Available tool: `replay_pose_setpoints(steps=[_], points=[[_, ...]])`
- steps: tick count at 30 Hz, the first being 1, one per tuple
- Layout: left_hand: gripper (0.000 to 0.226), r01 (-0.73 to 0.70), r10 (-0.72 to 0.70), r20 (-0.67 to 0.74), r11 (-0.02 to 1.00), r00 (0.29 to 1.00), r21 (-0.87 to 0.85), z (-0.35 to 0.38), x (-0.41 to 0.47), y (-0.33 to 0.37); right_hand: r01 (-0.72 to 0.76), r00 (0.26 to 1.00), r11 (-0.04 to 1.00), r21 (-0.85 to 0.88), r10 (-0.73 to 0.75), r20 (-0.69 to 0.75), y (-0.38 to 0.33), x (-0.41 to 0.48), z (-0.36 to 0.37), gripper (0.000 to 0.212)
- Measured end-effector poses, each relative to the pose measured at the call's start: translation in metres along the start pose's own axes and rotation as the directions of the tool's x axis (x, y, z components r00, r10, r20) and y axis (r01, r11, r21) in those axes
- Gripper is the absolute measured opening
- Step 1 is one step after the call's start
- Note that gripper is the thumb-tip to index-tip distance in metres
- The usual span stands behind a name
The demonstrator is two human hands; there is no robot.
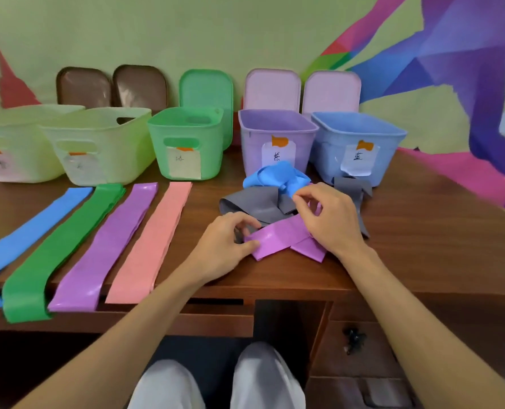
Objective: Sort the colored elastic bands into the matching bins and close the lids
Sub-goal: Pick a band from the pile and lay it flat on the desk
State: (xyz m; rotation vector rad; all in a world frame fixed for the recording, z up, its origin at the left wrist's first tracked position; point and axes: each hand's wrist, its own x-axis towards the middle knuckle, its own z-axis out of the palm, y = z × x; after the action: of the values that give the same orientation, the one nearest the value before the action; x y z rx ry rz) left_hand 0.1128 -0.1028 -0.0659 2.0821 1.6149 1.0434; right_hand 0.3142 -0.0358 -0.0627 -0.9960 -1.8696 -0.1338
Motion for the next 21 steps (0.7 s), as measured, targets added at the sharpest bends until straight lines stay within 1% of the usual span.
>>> replay_pose_setpoints(steps=[2, 4, 6, 8, 10, 12, 13, 15, 17, 18, 21], points=[[0.027, 0.027, -0.029, -0.016, 0.995, 0.999, -0.092, -0.002, -0.001, 0.001, 0.081, 0.997, 0.996, -0.037, -0.080, 0.010, -0.004, -0.002, -0.002, 0.015], [0.028, 0.065, -0.075, -0.036, 0.975, 0.997, -0.213, -0.004, -0.002, 0.004, 0.182, 0.982, 0.982, -0.050, -0.178, 0.065, -0.009, -0.005, -0.003, 0.026], [0.028, 0.123, -0.156, -0.057, 0.917, 0.986, -0.379, -0.007, 0.001, 0.007, 0.248, 0.963, 0.969, -0.012, -0.245, 0.109, -0.014, -0.006, -0.003, 0.031], [0.028, 0.172, -0.244, -0.049, 0.799, 0.969, -0.577, -0.010, 0.005, 0.012, 0.303, 0.943, 0.952, 0.038, -0.305, 0.133, -0.017, -0.007, -0.003, 0.034], [0.027, 0.188, -0.300, -0.027, 0.662, 0.954, -0.726, -0.009, 0.011, 0.017, 0.356, 0.918, 0.932, 0.064, -0.362, 0.164, -0.019, -0.009, -0.004, 0.041], [0.026, 0.200, -0.333, 0.022, 0.511, 0.943, -0.836, -0.005, 0.013, 0.020, 0.378, 0.901, 0.923, 0.077, -0.386, 0.200, -0.021, -0.010, -0.003, 0.047], [0.025, 0.202, -0.338, 0.046, 0.442, 0.940, -0.874, -0.002, 0.013, 0.021, 0.383, 0.897, 0.920, 0.076, -0.391, 0.207, -0.020, -0.010, -0.002, 0.046], [0.025, 0.184, -0.334, 0.058, 0.360, 0.941, -0.915, 0.002, 0.012, 0.018, 0.407, 0.894, 0.912, 0.051, -0.409, 0.182, -0.020, -0.010, 0.001, 0.035], [0.023, 0.157, -0.336, 0.038, 0.336, 0.941, -0.929, 0.004, 0.013, 0.016, 0.416, 0.902, 0.909, 0.008, -0.414, 0.127, -0.018, -0.010, 0.003, 0.021], [0.020, 0.145, -0.339, 0.024, 0.335, 0.941, -0.931, 0.005, 0.014, 0.016, 0.397, 0.913, 0.918, -0.002, -0.395, 0.100, -0.016, -0.009, 0.004, 0.019], [0.013, 0.125, -0.351, -0.017, 0.378, 0.936, -0.917, 0.007, 0.015, 0.018, 0.257, 0.965, 0.965, 0.058, -0.259, 0.043, -0.012, -0.006, 0.004, 0.021]])
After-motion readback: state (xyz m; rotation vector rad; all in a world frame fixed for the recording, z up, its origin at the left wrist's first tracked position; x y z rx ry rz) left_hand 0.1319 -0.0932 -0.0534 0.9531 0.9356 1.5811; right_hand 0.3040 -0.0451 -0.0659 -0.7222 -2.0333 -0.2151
